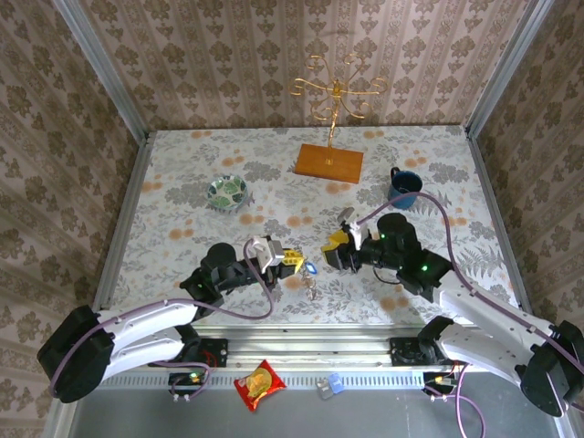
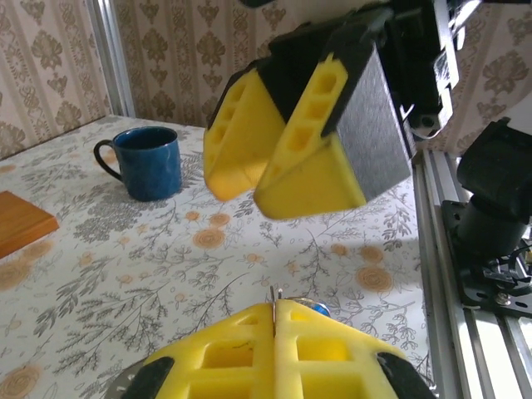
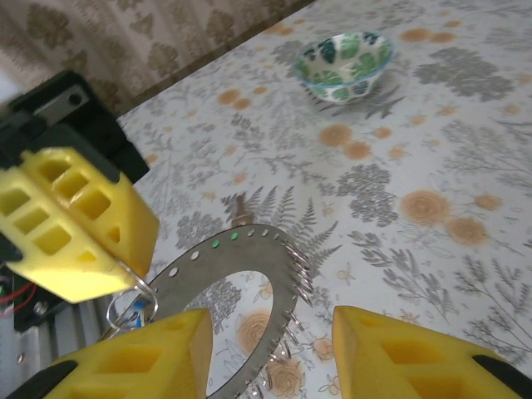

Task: Put the keys on the keyring

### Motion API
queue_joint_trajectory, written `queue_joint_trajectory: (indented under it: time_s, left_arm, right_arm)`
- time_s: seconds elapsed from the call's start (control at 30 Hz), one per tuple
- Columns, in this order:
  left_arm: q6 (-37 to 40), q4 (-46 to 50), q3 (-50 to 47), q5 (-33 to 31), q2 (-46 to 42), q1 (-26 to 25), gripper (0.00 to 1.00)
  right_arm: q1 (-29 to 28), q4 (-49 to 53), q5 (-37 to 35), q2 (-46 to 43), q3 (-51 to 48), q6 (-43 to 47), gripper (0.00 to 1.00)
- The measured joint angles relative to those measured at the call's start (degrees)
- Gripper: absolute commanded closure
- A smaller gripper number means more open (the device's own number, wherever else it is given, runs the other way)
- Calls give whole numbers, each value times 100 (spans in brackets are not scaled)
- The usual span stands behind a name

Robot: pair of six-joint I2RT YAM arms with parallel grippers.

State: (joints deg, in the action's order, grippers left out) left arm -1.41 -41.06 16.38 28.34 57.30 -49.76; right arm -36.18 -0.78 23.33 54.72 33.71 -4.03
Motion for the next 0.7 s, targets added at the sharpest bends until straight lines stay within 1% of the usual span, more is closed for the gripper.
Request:
queue_joint_trajectory:
  time_s: [0.23,0.43,0.57,0.7]
  left_arm:
    - [44,-319,-76,387,74,4,100]
    - [118,-446,-90,514,116,4,100]
    - [122,-490,-90,529,122,4,100]
    - [122,-494,-90,533,125,4,100]
  right_arm:
    - [-61,-365,863,184,-2,671,63]
    - [-83,-446,1401,422,-2,949,68]
    - [-96,-446,1611,505,-2,1038,66]
    - [-111,-450,1611,507,-2,1097,63]
